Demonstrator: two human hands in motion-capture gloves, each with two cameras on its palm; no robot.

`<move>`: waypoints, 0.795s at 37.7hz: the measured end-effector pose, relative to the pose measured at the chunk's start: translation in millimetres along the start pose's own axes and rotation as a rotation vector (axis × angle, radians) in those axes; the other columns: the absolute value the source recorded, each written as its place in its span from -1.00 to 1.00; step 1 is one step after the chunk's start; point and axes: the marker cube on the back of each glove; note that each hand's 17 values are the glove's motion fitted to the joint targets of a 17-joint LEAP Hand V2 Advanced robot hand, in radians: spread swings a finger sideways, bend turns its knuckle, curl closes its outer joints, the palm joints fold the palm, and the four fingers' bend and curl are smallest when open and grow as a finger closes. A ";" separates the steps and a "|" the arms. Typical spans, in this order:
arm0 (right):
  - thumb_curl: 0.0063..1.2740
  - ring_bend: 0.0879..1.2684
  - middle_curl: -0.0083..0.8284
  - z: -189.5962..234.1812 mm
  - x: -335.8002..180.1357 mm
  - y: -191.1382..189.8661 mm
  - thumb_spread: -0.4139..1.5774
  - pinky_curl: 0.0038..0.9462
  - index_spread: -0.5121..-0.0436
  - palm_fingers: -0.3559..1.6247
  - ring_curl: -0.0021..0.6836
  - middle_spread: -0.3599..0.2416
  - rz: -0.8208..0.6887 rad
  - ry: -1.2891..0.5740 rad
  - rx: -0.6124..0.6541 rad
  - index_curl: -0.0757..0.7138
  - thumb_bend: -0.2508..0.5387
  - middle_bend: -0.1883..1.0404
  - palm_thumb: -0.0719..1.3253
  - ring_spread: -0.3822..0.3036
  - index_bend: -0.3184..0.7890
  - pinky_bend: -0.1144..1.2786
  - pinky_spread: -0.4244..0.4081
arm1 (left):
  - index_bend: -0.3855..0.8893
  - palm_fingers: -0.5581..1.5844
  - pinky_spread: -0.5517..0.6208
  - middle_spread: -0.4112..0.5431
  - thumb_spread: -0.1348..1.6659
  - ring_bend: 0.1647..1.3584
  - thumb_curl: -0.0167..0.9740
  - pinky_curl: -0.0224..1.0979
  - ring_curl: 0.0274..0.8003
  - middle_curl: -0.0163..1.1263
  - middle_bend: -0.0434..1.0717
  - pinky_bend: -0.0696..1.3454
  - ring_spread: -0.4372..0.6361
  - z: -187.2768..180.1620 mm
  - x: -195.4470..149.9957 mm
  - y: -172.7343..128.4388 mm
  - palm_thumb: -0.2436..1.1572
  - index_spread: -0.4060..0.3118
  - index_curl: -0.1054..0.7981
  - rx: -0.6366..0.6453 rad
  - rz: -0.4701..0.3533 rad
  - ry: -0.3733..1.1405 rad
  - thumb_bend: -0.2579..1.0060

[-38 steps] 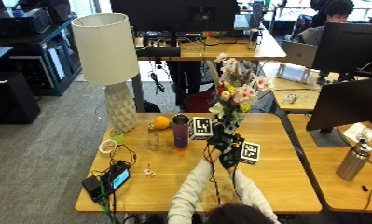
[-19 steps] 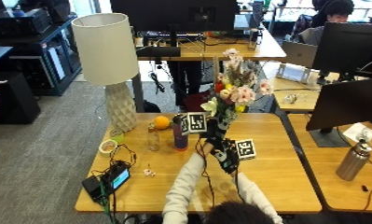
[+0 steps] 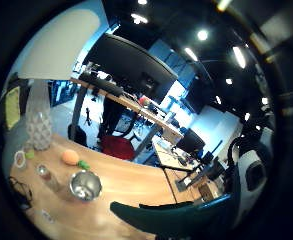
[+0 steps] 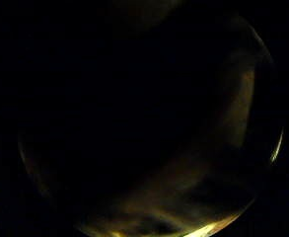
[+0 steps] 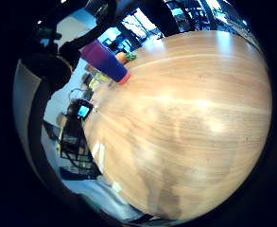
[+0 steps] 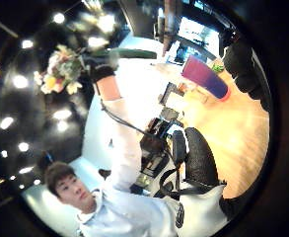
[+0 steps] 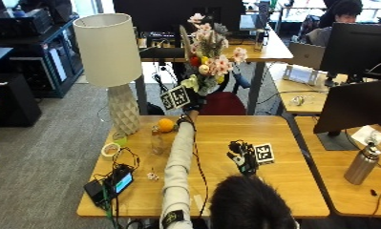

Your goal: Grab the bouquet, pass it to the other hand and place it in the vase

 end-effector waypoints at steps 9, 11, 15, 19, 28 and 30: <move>-0.25 -0.09 0.12 -14.1 15.3 8.7 0.40 -0.26 0.24 0.36 0.19 -0.15 -0.051 0.051 0.002 0.03 -0.43 0.03 0.25 -0.29 -0.23 -0.18 -0.08 | 0.26 0.84 -0.80 -0.92 -0.30 0.01 0.36 -0.20 0.12 -0.02 0.35 -0.09 -0.93 10.2 -92.8 -7.2 0.47 -0.87 0.43 0.067 -0.085 -0.097 -0.64; -0.26 -0.11 0.12 -17.8 19.5 11.5 0.40 -0.26 0.24 0.37 0.18 -0.15 -0.037 0.086 0.001 0.02 -0.43 0.01 0.24 -0.29 -0.23 -0.21 -0.07 | 0.26 0.84 -0.80 -0.92 -0.31 0.01 0.38 -0.20 0.12 -0.02 0.36 -0.09 -0.93 6.9 -101.5 -8.0 0.47 -0.87 0.43 0.090 -0.110 -0.083 -0.64; -0.26 -0.15 0.12 -21.3 31.1 16.4 0.41 -0.27 0.25 0.39 0.17 -0.15 0.064 0.116 -0.001 0.00 -0.42 -0.01 0.24 -0.29 -0.22 -0.25 -0.06 | 0.26 0.84 -0.80 -0.92 -0.33 0.01 0.40 -0.20 0.12 -0.03 0.36 -0.08 -0.93 -1.7 -101.1 -11.8 0.47 -0.87 0.45 0.160 -0.092 0.017 -0.64; -0.26 -0.17 0.12 -15.6 28.0 13.1 0.41 -0.28 0.25 0.41 0.18 -0.14 0.030 -0.009 0.006 -0.02 -0.42 -0.04 0.25 -0.31 -0.23 -0.28 -0.06 | 0.25 0.84 -0.80 -0.92 -0.34 0.01 0.43 -0.20 0.12 -0.03 0.36 -0.08 -0.93 -7.5 -89.7 -23.4 0.47 -0.86 0.46 0.279 0.061 0.178 -0.65; -0.26 -0.22 0.12 -7.0 35.2 16.1 0.42 -0.29 0.29 0.43 0.19 -0.13 0.079 0.034 -0.017 -0.05 -0.42 -0.08 0.26 -0.32 -0.23 -0.35 -0.03 | 0.25 0.84 -0.80 -0.92 -0.36 0.01 0.46 -0.21 0.13 -0.03 0.36 -0.10 -0.93 -9.8 -103.2 -5.1 0.46 -0.85 0.48 0.139 -0.079 0.030 -0.65; -0.26 -0.22 0.12 -5.0 36.1 16.7 0.42 -0.29 0.30 0.43 0.19 -0.13 0.091 0.028 -0.018 -0.05 -0.42 -0.08 0.26 -0.33 -0.23 -0.37 -0.03 | 0.25 0.84 -0.80 -0.92 -0.37 0.01 0.47 -0.21 0.13 -0.03 0.36 -0.10 -0.93 -8.8 -104.4 -3.7 0.46 -0.85 0.48 0.123 -0.074 0.043 -0.65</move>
